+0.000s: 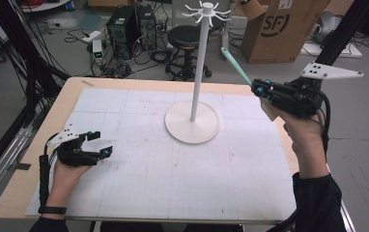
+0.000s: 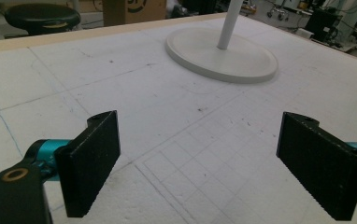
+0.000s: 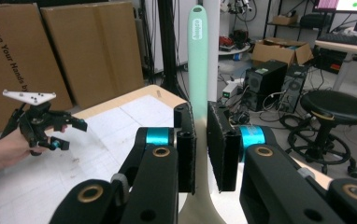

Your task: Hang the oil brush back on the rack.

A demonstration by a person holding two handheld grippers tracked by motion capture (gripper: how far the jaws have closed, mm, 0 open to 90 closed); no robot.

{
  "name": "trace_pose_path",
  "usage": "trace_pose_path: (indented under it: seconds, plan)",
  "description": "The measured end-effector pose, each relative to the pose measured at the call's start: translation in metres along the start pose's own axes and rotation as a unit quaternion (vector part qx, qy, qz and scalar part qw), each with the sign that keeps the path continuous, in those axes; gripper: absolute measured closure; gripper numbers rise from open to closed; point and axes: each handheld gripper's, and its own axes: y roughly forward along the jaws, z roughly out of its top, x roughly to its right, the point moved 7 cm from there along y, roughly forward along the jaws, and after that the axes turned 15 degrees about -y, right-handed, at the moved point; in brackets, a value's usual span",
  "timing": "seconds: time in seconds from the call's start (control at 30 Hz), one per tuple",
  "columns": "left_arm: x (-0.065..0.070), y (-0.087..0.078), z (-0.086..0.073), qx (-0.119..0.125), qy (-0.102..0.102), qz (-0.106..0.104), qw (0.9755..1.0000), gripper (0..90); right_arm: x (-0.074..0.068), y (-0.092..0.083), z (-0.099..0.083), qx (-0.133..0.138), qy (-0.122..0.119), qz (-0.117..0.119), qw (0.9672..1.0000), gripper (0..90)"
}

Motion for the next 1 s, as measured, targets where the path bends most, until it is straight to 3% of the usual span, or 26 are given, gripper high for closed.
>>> trace_pose_path:
  seconds: [0.33, 0.67, 1.0]
  plan:
    - [0.000, 0.000, -0.001, -0.001, -0.003, -0.002, 1.0000, 14.1, 0.007, -0.010, 0.020, 0.010, -0.006, 0.002, 0.9999, 82.5]
    - [0.000, 0.001, -0.001, -0.002, -0.003, -0.002, 1.0000, 14.2, 0.009, -0.014, 0.030, 0.010, -0.008, 0.002, 0.9999, 82.5]
    - [0.001, 0.001, -0.002, -0.005, -0.003, -0.003, 1.0000, 14.2, 0.023, -0.012, 0.036, 0.011, -0.001, -0.007, 0.9999, 82.5]
